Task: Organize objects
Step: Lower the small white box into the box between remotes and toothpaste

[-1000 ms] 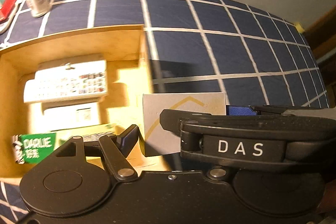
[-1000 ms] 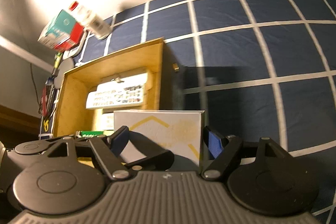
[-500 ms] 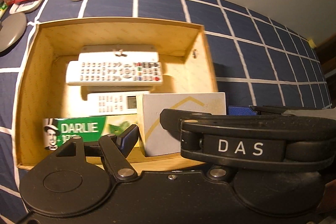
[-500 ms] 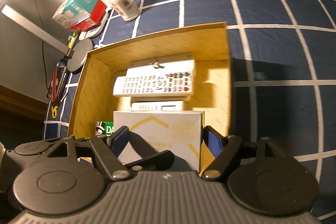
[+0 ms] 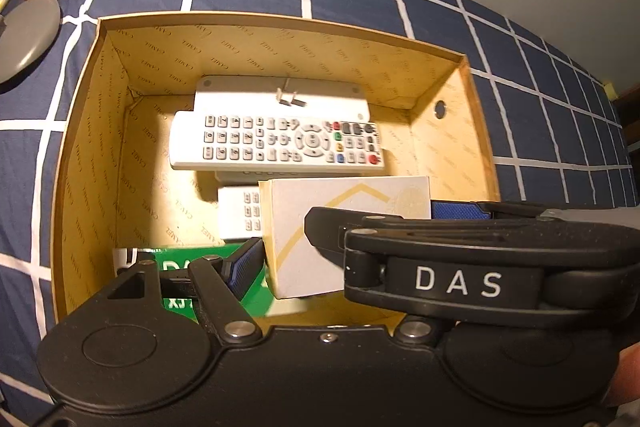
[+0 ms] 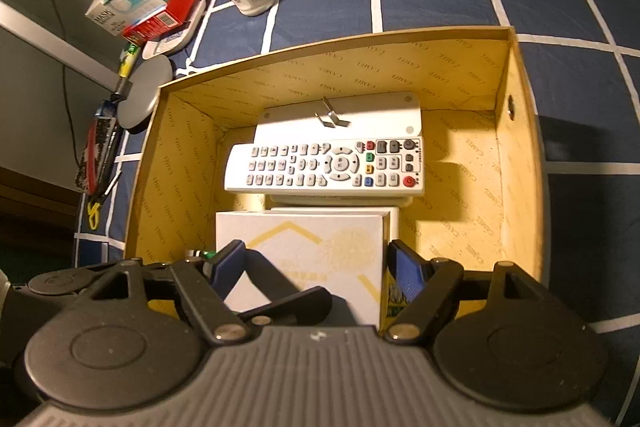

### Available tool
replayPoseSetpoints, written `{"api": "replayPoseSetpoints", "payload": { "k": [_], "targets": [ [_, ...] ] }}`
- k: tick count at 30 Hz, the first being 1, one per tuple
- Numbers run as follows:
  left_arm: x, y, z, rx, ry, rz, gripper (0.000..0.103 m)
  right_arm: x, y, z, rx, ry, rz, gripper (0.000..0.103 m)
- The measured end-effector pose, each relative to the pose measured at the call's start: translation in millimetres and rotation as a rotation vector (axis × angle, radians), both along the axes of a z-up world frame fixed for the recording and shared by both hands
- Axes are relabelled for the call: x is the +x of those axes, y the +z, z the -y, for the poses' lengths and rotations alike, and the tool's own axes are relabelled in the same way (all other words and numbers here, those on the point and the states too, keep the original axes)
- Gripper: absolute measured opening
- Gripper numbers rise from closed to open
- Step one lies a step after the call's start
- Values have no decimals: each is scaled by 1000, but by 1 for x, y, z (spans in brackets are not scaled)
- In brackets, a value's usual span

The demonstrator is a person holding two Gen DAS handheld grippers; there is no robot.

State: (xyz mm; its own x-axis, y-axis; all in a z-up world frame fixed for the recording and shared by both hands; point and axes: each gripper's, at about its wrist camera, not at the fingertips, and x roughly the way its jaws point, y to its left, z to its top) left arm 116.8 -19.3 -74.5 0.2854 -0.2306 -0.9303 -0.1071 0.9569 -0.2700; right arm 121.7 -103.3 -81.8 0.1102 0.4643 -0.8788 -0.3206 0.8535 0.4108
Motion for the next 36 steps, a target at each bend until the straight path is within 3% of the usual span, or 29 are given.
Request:
{"api": "replayPoseSetpoints", "payload": {
  "k": [14, 36],
  "targets": [
    [32, -33, -23, -33, -21, -62, 69, 28, -33, -18, -38, -4, -58, 77],
    [31, -52, -25, -48, -18, -102, 69, 27, -51, -14, -60, 10, -100, 77]
  ]
}}
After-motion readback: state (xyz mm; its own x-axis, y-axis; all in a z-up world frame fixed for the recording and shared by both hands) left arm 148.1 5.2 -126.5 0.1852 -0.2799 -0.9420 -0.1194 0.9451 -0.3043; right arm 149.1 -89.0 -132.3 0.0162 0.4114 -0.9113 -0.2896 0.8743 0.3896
